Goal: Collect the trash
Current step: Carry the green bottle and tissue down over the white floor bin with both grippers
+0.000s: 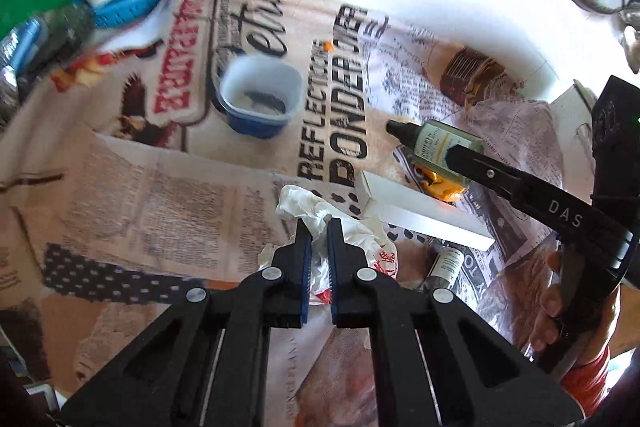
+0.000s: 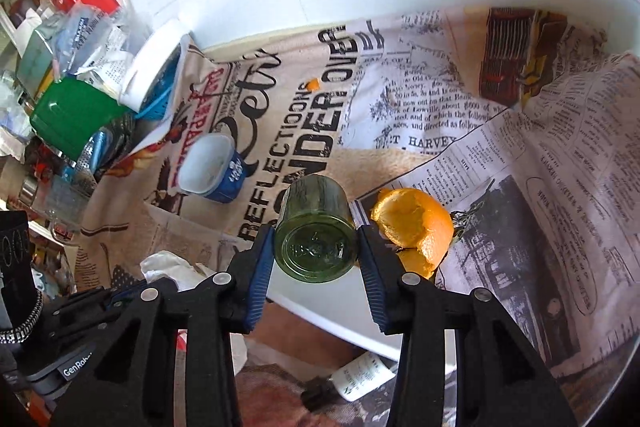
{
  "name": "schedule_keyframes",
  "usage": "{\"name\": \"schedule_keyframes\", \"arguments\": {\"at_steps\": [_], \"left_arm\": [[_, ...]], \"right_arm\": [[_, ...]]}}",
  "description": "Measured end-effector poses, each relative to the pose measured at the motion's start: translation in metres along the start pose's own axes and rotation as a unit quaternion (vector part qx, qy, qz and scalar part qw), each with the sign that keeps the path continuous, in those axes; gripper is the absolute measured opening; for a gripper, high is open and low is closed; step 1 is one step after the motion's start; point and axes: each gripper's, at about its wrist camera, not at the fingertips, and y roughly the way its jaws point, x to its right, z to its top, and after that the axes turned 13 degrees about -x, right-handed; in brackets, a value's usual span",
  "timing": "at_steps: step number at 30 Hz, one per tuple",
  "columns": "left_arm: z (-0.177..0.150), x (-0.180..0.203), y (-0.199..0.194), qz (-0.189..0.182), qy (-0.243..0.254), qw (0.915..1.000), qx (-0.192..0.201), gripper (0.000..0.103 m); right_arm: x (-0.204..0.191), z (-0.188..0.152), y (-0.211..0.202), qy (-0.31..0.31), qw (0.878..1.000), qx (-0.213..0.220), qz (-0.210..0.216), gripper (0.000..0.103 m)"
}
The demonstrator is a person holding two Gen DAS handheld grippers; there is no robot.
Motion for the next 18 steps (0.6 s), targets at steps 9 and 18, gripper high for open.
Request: {"name": "schedule_keyframes", "arguments": {"at_steps": [9,18], "left_arm": [[-0.018,-0.012,-0.068,0.004,0.057,0.9969,0.054,0.006],[-0.046,-0.014,-0.122,-0.014,0.132,0.9882,0.077,0.006]], "right_arm": [[-0.042,-0.037,-0.055,0.024,0.997,0.068,-0.022,0.038],[-0.076,-0.096,-0.108,0.073,0.986,0.138,-0.056,0.038]]}}
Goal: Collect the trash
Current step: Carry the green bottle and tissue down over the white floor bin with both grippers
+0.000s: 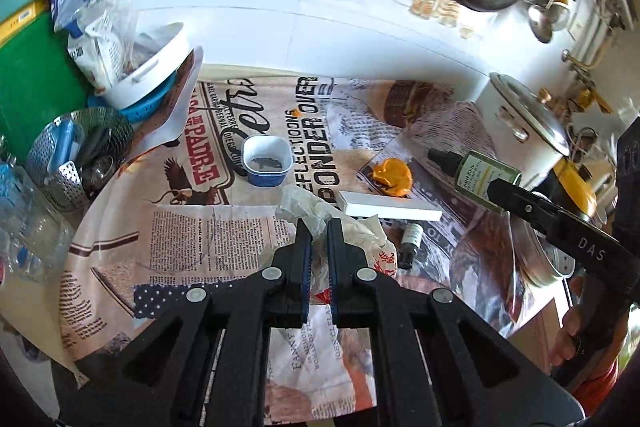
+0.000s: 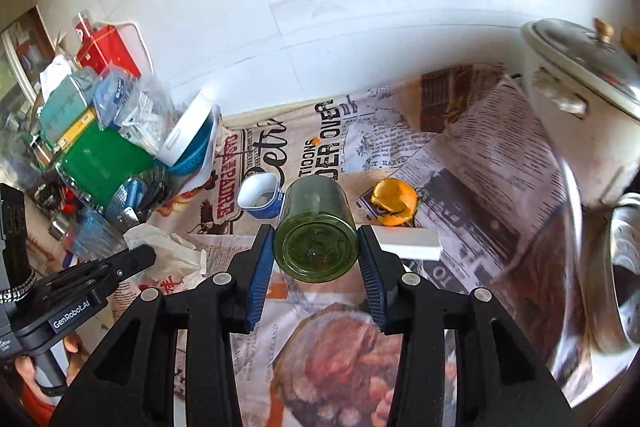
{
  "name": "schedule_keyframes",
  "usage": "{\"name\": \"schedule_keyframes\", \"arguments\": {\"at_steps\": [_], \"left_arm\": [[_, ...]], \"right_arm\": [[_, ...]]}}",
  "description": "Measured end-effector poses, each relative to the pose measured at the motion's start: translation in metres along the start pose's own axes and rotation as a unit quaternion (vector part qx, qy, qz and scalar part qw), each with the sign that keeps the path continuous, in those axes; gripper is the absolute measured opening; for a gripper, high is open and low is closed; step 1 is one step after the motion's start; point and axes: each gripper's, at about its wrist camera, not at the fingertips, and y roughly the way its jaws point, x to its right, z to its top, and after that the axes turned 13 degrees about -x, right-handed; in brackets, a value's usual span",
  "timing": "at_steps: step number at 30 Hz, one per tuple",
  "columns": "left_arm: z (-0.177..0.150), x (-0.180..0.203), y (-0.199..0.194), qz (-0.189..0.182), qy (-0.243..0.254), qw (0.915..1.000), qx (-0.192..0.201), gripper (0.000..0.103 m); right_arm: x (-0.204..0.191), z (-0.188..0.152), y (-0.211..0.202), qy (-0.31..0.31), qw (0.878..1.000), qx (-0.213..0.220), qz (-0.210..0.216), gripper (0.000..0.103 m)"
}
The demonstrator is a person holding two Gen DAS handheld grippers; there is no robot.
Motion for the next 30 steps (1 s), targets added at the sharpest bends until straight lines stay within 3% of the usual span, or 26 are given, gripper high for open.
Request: {"name": "schedule_keyframes", "arguments": {"at_steps": [15,30], "left_arm": [[-0.066,0.066,-0.050,-0.017,0.027,0.9993,0.021,0.006],[-0.222,0.172,-0.073,0.003,-0.022,0.9997,0.012,0.006]], "right_arm": [[0.007,-0.081,-0.082,0.011,0.999,0.031,-0.006,0.038],[0.068,-0.212,-0.159,-0.020,1.000,0.000,0.011,0.038]]}}
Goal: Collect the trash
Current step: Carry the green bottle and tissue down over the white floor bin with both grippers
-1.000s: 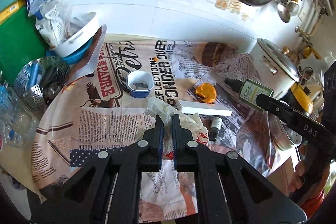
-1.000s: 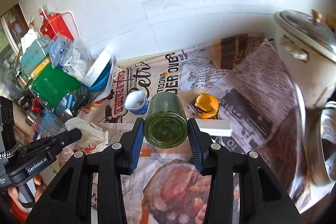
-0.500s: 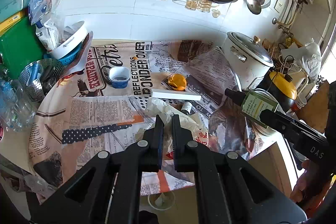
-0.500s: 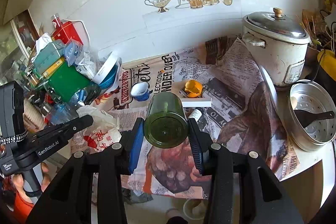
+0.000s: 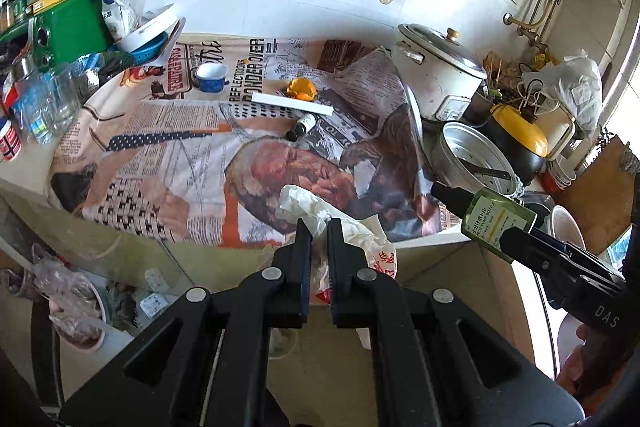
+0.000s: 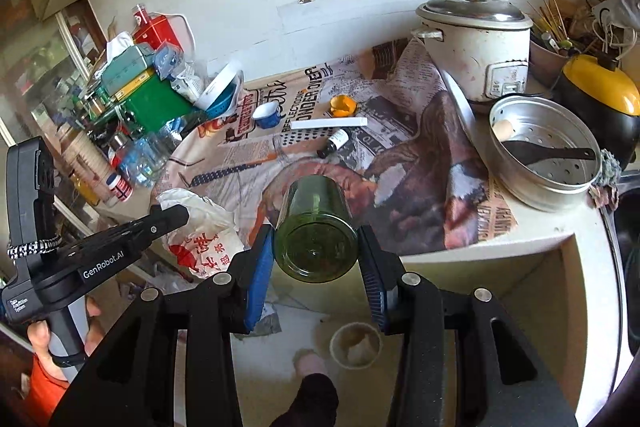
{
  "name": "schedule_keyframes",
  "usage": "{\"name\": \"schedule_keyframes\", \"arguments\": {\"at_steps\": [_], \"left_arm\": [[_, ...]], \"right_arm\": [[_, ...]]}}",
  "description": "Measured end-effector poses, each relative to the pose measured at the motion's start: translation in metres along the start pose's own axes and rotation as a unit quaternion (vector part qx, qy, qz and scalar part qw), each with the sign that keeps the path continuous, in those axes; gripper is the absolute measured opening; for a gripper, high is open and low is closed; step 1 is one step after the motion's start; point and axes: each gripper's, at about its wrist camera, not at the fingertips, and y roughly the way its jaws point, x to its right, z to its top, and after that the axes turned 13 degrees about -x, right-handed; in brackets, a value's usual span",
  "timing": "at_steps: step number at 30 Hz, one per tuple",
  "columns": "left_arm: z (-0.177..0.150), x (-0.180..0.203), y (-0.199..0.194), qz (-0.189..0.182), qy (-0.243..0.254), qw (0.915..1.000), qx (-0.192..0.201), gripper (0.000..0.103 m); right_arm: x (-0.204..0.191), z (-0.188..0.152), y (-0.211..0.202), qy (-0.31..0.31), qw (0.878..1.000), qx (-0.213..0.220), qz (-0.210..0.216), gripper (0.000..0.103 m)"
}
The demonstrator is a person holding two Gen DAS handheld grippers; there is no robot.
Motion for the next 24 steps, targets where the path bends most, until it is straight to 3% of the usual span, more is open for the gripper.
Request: {"name": "schedule_keyframes", "arguments": {"at_steps": [11,17,24], "left_arm": [[-0.052,0.008,0.034,0.028,-0.032,0.9969,-0.066,0.006],[-0.072,-0.007,0.098,0.033,-0.033,0.9919,-0.118,0.006],[-0.099,-0.042,0.198,0.030,-0.005,0.9855,-0.167,0.006]], "right_arm": [[0.030,-0.052,0.006,0.022,0.998,-0.051,0.020,0.038],[0.046,-0.075,0.053,0.053,0.995,-0.084,0.029,0.038],[0.064,-0.106,0.131,0.085,0.990,-0.110,0.005,0.038]]}}
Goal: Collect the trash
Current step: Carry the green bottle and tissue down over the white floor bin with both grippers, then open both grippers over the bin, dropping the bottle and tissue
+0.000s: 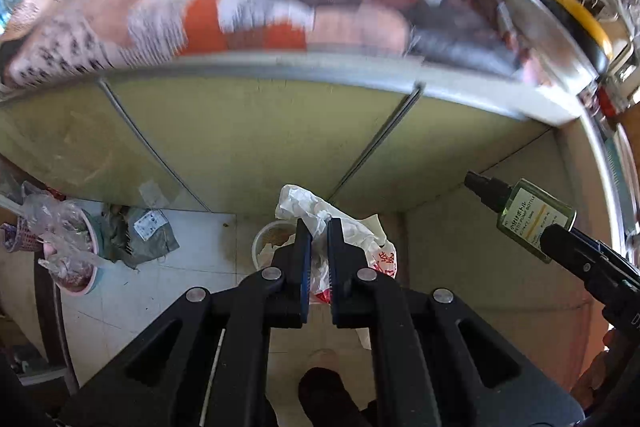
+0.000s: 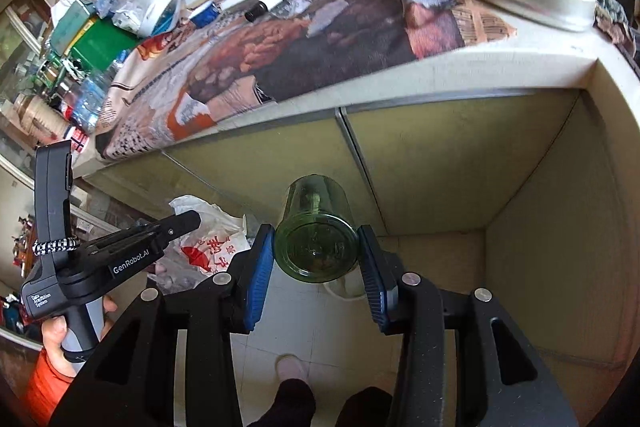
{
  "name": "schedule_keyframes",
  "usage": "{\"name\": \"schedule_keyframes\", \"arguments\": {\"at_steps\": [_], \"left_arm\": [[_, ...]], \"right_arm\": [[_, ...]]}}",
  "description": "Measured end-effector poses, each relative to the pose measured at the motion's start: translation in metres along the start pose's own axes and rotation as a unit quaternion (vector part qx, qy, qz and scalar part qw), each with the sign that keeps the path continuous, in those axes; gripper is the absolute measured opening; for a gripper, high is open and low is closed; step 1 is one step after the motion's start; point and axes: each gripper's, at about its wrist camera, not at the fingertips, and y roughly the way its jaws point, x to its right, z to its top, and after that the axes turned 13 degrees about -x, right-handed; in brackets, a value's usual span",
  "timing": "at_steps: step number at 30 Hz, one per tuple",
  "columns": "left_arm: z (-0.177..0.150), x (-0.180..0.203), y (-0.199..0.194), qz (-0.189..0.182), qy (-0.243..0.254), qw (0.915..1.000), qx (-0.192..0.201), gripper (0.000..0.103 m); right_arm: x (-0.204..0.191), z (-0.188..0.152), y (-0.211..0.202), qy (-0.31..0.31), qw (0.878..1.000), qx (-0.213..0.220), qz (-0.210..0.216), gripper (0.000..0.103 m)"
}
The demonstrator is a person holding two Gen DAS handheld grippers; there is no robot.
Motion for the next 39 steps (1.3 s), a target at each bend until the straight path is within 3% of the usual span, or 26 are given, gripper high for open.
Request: {"name": "schedule_keyframes", "arguments": {"at_steps": [14,22,27,31,39], "left_arm": [[-0.007,-0.087,0.247,0.001,0.008,0.9968,-0.080,0.006],[-0.017,-0.101,0.342,-0.001,0.022,0.9940,-0.107,0.006],[-0.014,-0.104,0.361,-0.029,0.032,0.9925,-0.115,0.011],[-0.013,-0.108,0.362,-0.030,0.032,0.9919,-0.120,0.025],[-0.016,-0.106,0.318,-0.012,0.028,0.9907,-0.132,0.025]], "right_arm": [[0.052,-0.033,0.222,0.050,0.997,-0.057,-0.024,0.039],[0.072,-0.044,0.312,0.036,0.995,-0.090,-0.017,0.039],[0.072,-0.045,0.335,0.027,0.994,-0.103,-0.010,0.039],[0.072,-0.041,0.337,0.030,0.993,-0.114,-0.007,0.039],[0.067,-0.030,0.301,0.035,0.992,-0.123,-0.009,0.039]]}}
